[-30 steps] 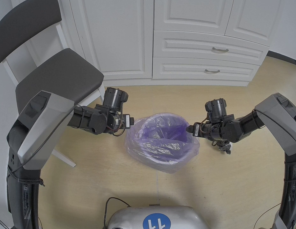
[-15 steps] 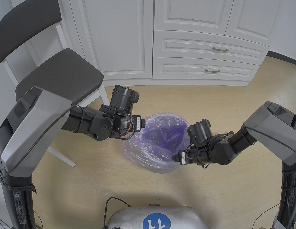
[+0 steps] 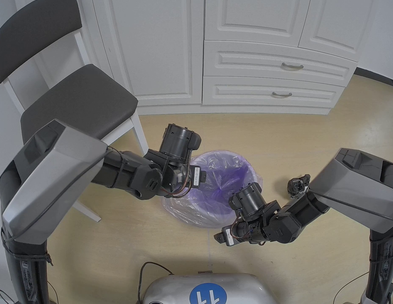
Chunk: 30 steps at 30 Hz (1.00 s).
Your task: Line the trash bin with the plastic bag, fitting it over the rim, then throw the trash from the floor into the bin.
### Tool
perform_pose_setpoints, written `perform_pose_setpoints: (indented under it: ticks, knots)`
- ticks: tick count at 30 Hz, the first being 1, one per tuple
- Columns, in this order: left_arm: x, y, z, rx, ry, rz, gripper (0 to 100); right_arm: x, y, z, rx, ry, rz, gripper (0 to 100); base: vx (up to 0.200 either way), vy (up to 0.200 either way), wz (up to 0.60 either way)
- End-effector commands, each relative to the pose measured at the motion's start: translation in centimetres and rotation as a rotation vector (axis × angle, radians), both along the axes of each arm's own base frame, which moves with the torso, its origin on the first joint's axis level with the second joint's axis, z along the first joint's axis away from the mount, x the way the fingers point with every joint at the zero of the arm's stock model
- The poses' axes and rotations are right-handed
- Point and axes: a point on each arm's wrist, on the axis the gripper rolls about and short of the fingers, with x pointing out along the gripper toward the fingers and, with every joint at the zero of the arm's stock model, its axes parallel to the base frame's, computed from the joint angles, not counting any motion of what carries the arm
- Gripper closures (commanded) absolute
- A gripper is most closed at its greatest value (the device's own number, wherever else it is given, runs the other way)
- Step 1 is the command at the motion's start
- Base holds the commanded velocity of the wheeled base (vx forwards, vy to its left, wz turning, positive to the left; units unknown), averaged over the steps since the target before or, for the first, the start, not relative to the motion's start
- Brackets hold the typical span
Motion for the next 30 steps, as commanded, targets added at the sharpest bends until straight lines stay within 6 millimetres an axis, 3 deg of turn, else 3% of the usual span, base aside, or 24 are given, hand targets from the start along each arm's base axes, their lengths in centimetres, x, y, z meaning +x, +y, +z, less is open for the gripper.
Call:
perform_pose_setpoints:
  ticks: [1,8,13,16,17,18,19,25,30]
  knots:
    - [-0.2,-1.0,-2.0,0.025,0.036,-0.019,0,-0.2,-0.5,1.7,0.023,-0.031,-0.007,0,0.0,0.0,0.0]
    - [0.4,-1.4,-5.5,0.108,0.075,-0.005,0,0.7,-3.3,6.2,0.083,-0.122,-0.073,0,0.0,0.0,0.0]
    - [1.4,-1.4,-7.2,0.161,0.076,-0.003,0,2.5,-4.9,6.4,0.084,-0.141,-0.111,0,0.0,0.0,0.0]
    - [2.2,-1.1,-8.4,0.17,0.057,0.034,0,3.9,-3.6,3.9,0.107,-0.138,-0.116,0,0.0,0.0,0.0]
    - [2.2,-1.1,-8.4,0.17,0.057,0.034,0,3.9,-3.6,3.9,0.107,-0.138,-0.116,0,0.0,0.0,0.0]
    - [2.2,-1.0,-8.4,0.167,0.055,0.037,0,4.5,-2.6,1.6,0.128,-0.155,-0.123,0,0.0,0.0,0.0]
    - [2.1,-1.0,-8.3,0.165,0.054,0.038,0,4.4,-2.3,1.1,0.137,-0.164,-0.118,0,0.0,0.0,0.0]
    - [1.0,-1.1,-7.5,0.167,0.054,0.021,0,4.4,-3.2,1.0,0.121,-0.182,-0.113,0,0.0,0.0,0.0]
    - [-0.4,-1.2,-7.7,0.193,0.08,-0.003,0,4.3,-5.5,0.7,0.015,-0.176,-0.076,0,0.0,0.0,0.0]
